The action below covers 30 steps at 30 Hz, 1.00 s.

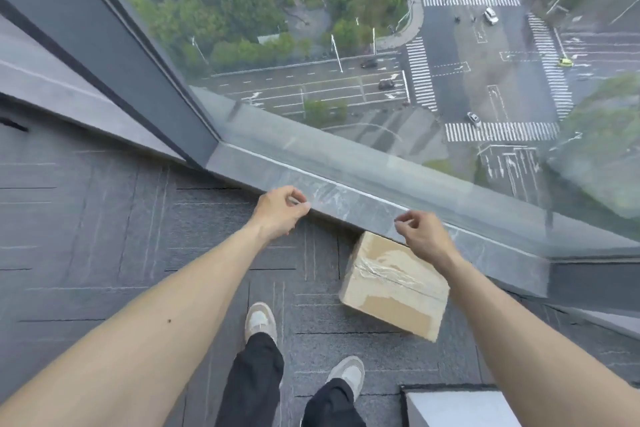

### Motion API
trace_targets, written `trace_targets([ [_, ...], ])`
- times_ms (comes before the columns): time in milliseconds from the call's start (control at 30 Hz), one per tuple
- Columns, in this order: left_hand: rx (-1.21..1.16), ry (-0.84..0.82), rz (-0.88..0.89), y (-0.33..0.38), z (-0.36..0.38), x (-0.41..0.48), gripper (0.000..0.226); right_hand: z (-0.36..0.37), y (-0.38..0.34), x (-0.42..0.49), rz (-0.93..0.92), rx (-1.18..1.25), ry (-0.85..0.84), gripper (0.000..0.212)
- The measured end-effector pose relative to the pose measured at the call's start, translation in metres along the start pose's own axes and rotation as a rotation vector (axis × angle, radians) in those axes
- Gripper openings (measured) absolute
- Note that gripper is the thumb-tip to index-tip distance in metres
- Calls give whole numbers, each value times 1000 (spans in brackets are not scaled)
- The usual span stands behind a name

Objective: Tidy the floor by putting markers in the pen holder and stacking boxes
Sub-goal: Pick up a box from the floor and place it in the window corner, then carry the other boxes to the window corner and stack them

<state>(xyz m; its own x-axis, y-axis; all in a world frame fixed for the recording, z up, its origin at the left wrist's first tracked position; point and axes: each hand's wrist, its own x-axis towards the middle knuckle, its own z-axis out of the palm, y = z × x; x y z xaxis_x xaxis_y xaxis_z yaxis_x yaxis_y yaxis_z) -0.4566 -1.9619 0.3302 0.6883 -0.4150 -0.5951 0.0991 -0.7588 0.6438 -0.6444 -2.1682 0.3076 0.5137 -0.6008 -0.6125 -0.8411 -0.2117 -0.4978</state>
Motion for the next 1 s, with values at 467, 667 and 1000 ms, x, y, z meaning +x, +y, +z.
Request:
trace_targets([
  [467,-225,639,-80,-66,-400,-262,8,90,-447,-237,-668,-274,-247,23],
  [667,-362,920,-205,-158,-513,-364,11,193,-565,-332,-858,-358,-368,19],
  [1000,-540,1192,-384,-284,-631,-449,13,357,-718,-431,-1121,-444,-553,15],
])
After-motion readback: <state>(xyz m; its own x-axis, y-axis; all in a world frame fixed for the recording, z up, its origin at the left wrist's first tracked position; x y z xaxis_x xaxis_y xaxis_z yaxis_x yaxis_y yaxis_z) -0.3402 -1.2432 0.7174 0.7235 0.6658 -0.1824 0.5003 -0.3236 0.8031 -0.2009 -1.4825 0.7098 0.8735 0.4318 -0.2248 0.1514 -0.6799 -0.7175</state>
